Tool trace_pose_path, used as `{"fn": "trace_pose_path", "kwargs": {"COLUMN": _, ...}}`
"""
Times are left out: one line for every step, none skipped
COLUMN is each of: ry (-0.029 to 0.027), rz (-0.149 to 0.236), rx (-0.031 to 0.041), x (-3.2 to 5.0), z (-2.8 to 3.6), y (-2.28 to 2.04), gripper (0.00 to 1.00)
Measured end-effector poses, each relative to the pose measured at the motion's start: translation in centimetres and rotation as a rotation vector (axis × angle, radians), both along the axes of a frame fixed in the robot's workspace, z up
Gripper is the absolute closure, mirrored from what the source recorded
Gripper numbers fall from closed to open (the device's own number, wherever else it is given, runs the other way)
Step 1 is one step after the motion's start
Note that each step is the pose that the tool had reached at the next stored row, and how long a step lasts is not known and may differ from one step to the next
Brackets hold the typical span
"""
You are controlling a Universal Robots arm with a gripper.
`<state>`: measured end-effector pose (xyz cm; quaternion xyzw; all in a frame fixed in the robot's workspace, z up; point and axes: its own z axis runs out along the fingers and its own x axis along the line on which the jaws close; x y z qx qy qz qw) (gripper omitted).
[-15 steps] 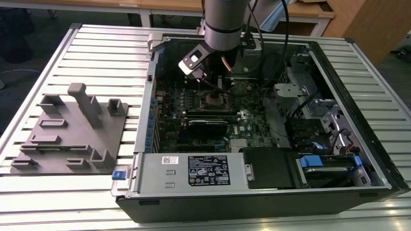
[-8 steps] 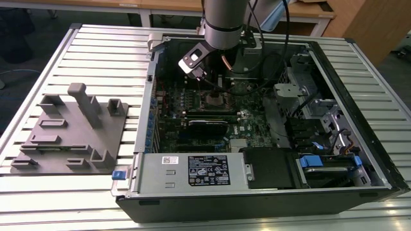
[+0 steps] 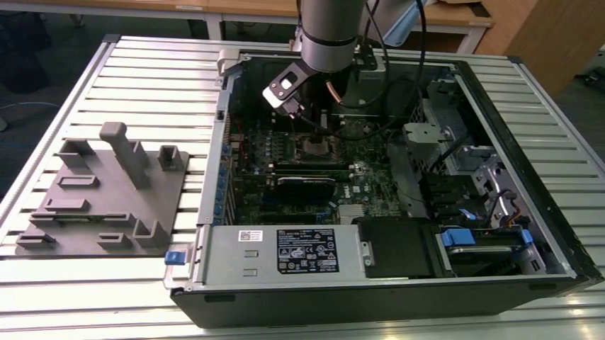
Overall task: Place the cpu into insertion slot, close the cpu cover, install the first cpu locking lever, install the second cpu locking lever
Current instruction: 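Close the cpu cover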
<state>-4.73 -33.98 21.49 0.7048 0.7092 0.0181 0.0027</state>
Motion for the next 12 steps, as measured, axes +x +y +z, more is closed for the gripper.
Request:
{"fn": "trace_pose_path", "kwargs": {"ry": 0.0001, "rz": 0.000, "rx": -0.0002, "x": 0.00, "z": 0.02, "y": 0.00, "gripper": 0.89}}
{"fn": "trace_pose_path", "kwargs": {"ry": 0.0002, "rz": 0.000, "rx": -0.0004, "x": 0.00, "z": 0.07, "y": -0.01, "gripper": 0.89}}
{"fn": "trace_pose_path", "kwargs": {"ry": 0.0002, "rz": 0.000, "rx": -0.0003, "x": 0.00, "z": 0.11, "y": 0.00, "gripper": 0.89}}
{"fn": "trace_pose_path", "kwargs": {"ry": 0.0000, "rz": 0.000, "rx": -0.0001, "x": 0.00, "z": 0.15, "y": 0.00, "gripper": 0.89}}
{"fn": "trace_pose_path", "kwargs": {"ry": 0.0000, "rz": 0.000, "rx": -0.0001, "x": 0.00, "z": 0.21, "y": 0.00, "gripper": 0.89}}
{"fn": "trace_pose_path", "kwargs": {"ry": 0.0000, "rz": 0.000, "rx": -0.0001, "x": 0.00, "z": 0.27, "y": 0.00, "gripper": 0.89}}
{"fn": "trace_pose_path", "kwargs": {"ry": 0.0001, "rz": 0.000, "rx": -0.0001, "x": 0.00, "z": 0.34, "y": 0.00, "gripper": 0.89}}
{"fn": "trace_pose_path", "kwargs": {"ry": 0.0001, "rz": 0.000, "rx": -0.0001, "x": 0.00, "z": 0.42, "y": 0.00, "gripper": 0.89}}
{"fn": "trace_pose_path", "kwargs": {"ry": 0.0000, "rz": 0.000, "rx": 0.0000, "x": 0.00, "z": 0.51, "y": 0.00, "gripper": 0.89}}
{"fn": "trace_pose_path", "kwargs": {"ry": 0.0000, "rz": 0.000, "rx": 0.0000, "x": 0.00, "z": 0.60, "y": 0.00, "gripper": 0.89}}
{"fn": "trace_pose_path", "kwargs": {"ry": 0.0000, "rz": 0.000, "rx": 0.0000, "x": 0.00, "z": 0.72, "y": 0.00, "gripper": 0.89}}
{"fn": "trace_pose_path", "kwargs": {"ry": 0.0000, "rz": 0.000, "rx": 0.0000, "x": 0.00, "z": 0.84, "y": 0.00, "gripper": 0.89}}
